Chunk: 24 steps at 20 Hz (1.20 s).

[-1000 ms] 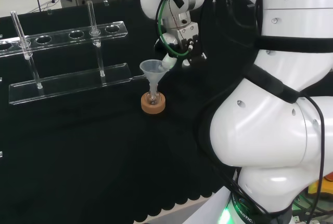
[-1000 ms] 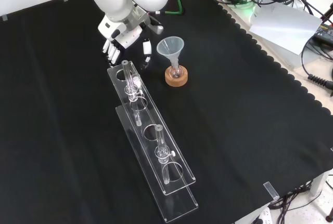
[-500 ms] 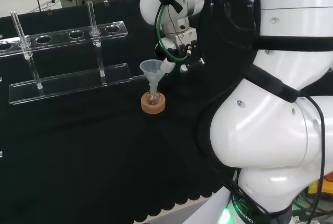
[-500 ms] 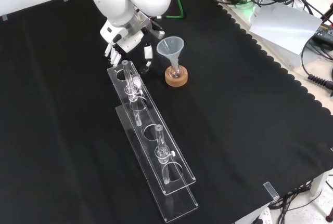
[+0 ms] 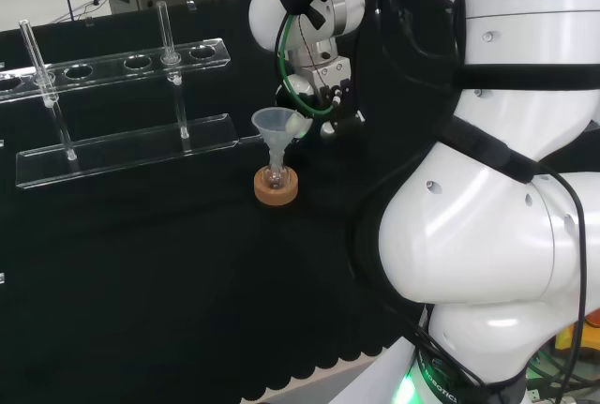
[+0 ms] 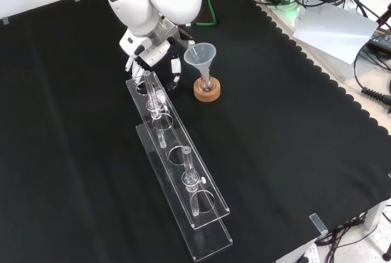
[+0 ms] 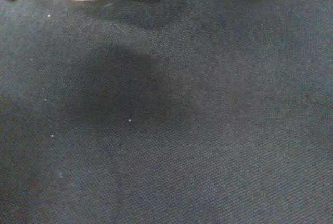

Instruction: Pick up the weighing funnel.

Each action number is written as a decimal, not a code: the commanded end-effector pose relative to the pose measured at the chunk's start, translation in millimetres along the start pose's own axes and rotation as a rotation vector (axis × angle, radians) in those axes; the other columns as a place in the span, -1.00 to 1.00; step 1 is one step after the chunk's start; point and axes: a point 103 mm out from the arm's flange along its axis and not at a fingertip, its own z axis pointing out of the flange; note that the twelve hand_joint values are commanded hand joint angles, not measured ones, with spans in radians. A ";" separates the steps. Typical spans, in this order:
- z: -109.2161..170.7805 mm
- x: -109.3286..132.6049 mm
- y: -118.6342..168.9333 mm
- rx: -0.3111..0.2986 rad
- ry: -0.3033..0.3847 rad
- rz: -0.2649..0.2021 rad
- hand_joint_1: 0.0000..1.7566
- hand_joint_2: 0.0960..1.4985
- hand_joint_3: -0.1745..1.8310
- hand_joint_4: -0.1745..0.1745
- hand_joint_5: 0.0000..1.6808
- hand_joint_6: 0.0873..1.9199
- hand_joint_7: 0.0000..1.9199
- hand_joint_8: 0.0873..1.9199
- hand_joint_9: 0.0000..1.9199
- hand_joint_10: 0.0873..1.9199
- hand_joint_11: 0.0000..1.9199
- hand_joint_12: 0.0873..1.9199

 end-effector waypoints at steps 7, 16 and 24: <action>3.3 4.1 1.2 0.010 0.005 -0.008 -0.03 -0.28 -0.21 -0.30 -0.33 -0.28 -0.37 -0.32 -0.15 -0.49 -0.46 0.30; 7.1 9.6 5.1 -0.002 -0.008 -0.016 -0.02 -0.28 -0.20 -0.31 -0.33 -0.26 -0.37 -0.32 -0.14 -0.49 -0.46 0.30; 10.6 15.3 10.7 0.001 -0.014 -0.023 -0.02 -0.28 -0.20 -0.28 -0.29 -0.24 -0.37 -0.32 -0.14 -0.49 -0.46 0.30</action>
